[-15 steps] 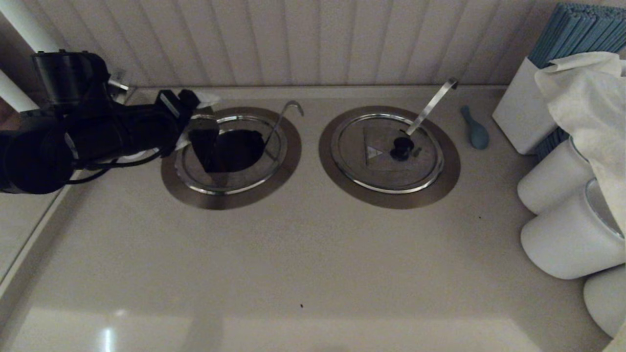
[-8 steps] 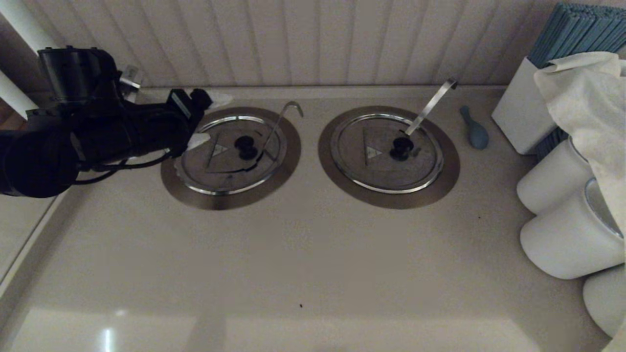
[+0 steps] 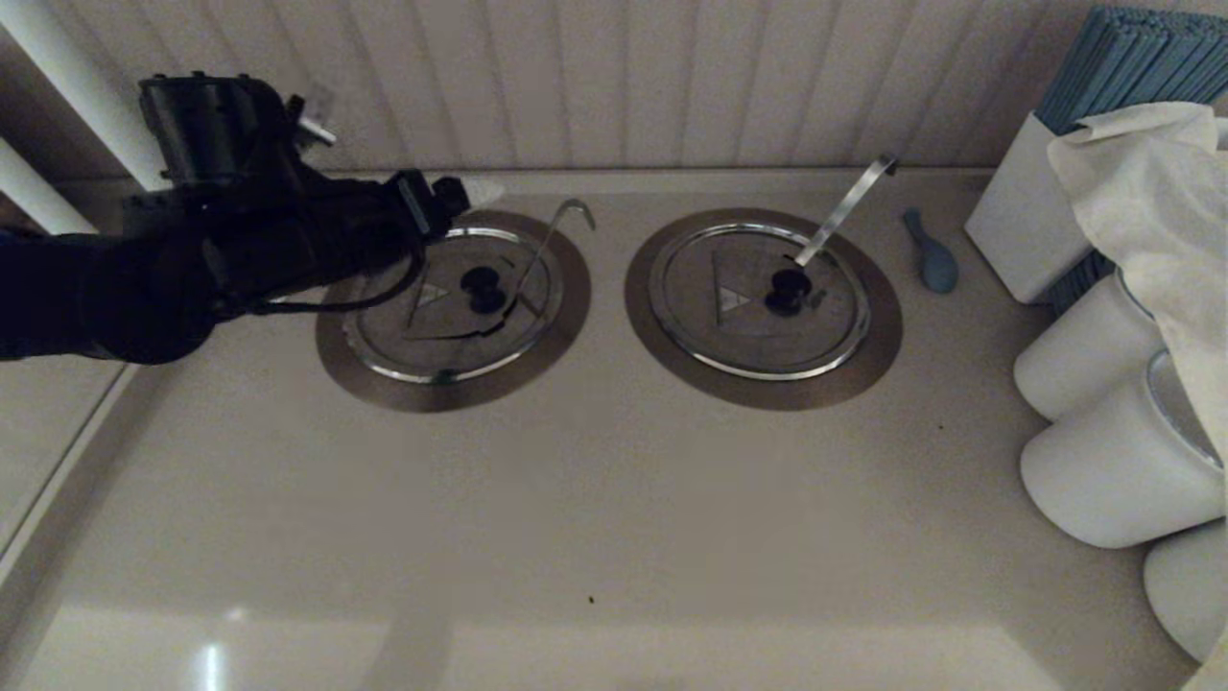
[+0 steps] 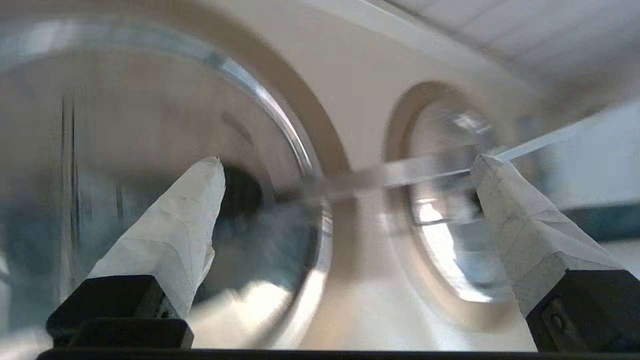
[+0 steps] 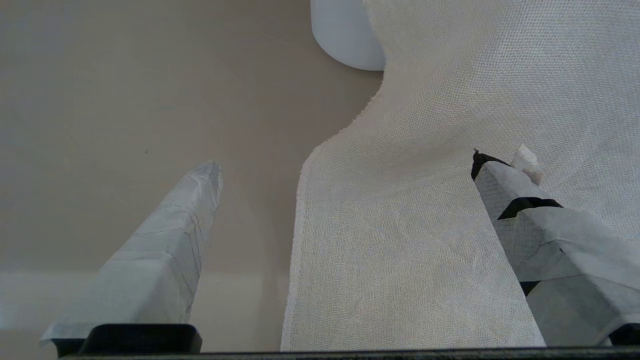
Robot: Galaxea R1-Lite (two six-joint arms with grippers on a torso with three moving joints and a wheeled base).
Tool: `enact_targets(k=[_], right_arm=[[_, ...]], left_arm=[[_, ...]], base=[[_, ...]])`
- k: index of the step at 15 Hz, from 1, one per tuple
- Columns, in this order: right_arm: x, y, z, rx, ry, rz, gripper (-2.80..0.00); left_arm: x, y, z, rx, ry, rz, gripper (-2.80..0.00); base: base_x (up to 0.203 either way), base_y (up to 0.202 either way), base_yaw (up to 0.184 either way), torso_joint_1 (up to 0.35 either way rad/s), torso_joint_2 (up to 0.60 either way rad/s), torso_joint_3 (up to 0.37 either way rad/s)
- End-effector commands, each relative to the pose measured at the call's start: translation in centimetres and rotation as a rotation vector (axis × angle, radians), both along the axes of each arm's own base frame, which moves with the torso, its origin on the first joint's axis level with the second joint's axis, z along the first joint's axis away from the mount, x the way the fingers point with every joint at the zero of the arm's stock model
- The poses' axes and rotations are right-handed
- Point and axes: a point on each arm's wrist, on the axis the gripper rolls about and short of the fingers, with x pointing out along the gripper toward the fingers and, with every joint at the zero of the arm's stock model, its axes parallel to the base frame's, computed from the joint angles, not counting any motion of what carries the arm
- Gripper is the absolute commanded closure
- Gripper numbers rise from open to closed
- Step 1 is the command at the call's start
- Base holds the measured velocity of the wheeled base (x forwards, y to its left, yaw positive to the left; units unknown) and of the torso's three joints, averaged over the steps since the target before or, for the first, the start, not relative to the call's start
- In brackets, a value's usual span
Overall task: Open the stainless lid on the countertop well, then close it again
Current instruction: Put the spoon in the groove
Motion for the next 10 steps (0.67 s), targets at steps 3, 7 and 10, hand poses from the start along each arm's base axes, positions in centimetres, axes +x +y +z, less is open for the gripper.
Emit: enact_targets(k=[3,7,10], right_arm=[[0.0,0.0,0.0,0.000,0.000,0.002,-2.80],[0.0,0.0,0.0,0.000,0.000,0.002,-2.80],[0.0,0.0,0.0,0.000,0.000,0.002,-2.80]], left_arm=[[3.7,-1.4,-2.6,0.254,-0.214,-0.050,-2.80],[4.2,0.1,-5.0,0.268,-0.193,-0.181,-2.80],[6.1,0.6,-5.7,0.259,-0.269,-0.180,-2.80]], base=[[0.000,0.000,0.000,0.000,0.00,0.000],[0.000,0.000,0.000,0.000,0.00,0.000],[0.000,0.000,0.000,0.000,0.00,0.000]])
